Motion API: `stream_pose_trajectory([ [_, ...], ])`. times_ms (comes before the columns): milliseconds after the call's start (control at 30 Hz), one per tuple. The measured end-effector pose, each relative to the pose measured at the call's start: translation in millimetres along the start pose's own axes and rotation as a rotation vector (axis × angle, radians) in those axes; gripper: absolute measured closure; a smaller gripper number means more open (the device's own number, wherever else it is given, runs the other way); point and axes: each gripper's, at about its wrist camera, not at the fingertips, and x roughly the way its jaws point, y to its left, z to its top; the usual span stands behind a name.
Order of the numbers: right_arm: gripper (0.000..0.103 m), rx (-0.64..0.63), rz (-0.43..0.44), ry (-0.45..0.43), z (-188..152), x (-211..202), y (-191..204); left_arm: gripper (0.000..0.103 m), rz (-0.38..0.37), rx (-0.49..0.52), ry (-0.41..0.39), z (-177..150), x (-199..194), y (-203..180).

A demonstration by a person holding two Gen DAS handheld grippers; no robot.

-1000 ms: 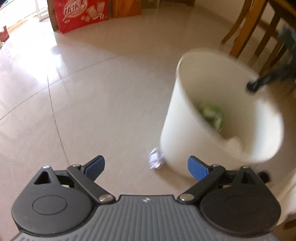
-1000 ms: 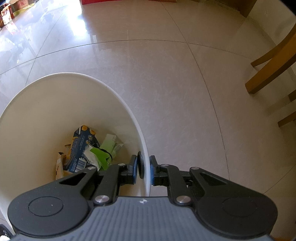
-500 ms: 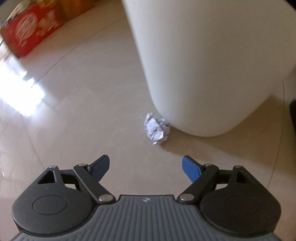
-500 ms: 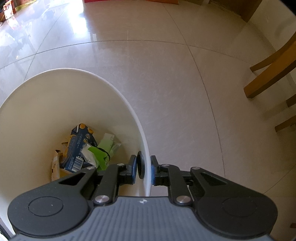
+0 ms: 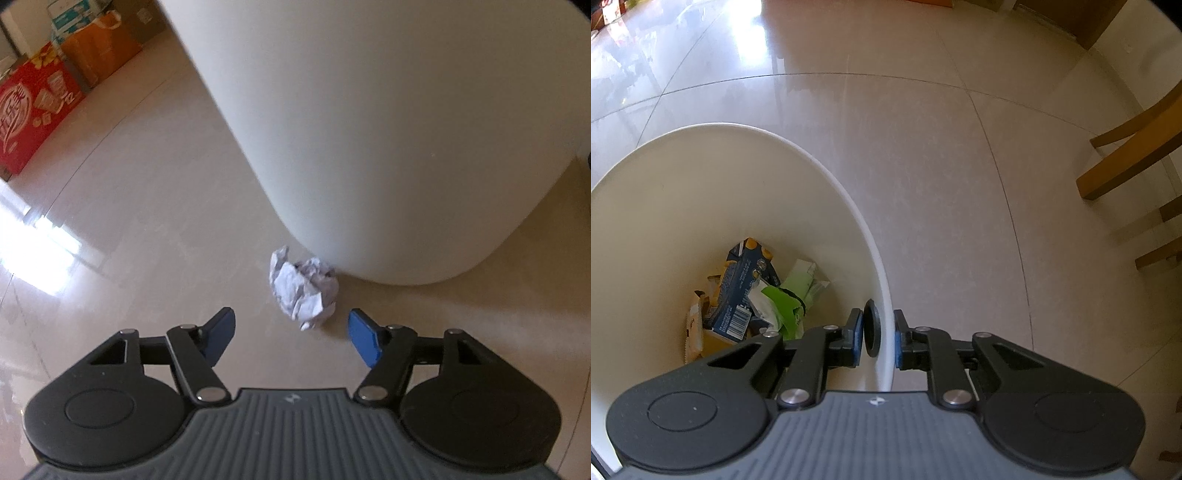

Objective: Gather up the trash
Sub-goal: 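Lower the left gripper to the crumpled white paper and grasp it, then lift the crumpled paper over the bin and open the left gripper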

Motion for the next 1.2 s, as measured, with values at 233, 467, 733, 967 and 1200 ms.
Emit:
stream_pose_trajectory([
  [233,0.084,-0.001,0.002,0.008,0,0,0,0.043,0.055,0.14,-0.015,-1,9,-19],
  [467,0.084,-0.005,0.003,0.009,1,0,0,0.065,0.054,0.131,-0.021,-3,11,-22],
  [733,0.084,-0.004,0.002,0.012,0,1,1,0.071,0.048,0.061,-0.011,-14,-1,-23],
  [967,0.084,0.007,0.005,0.016,0,2,0,0.071,0.045,-0.014,0.02,-28,-35,-21],
  [1200,0.084,0.027,0.013,0.025,0,3,-1,0.071,0.031,-0.183,0.05,-24,-96,-2],
])
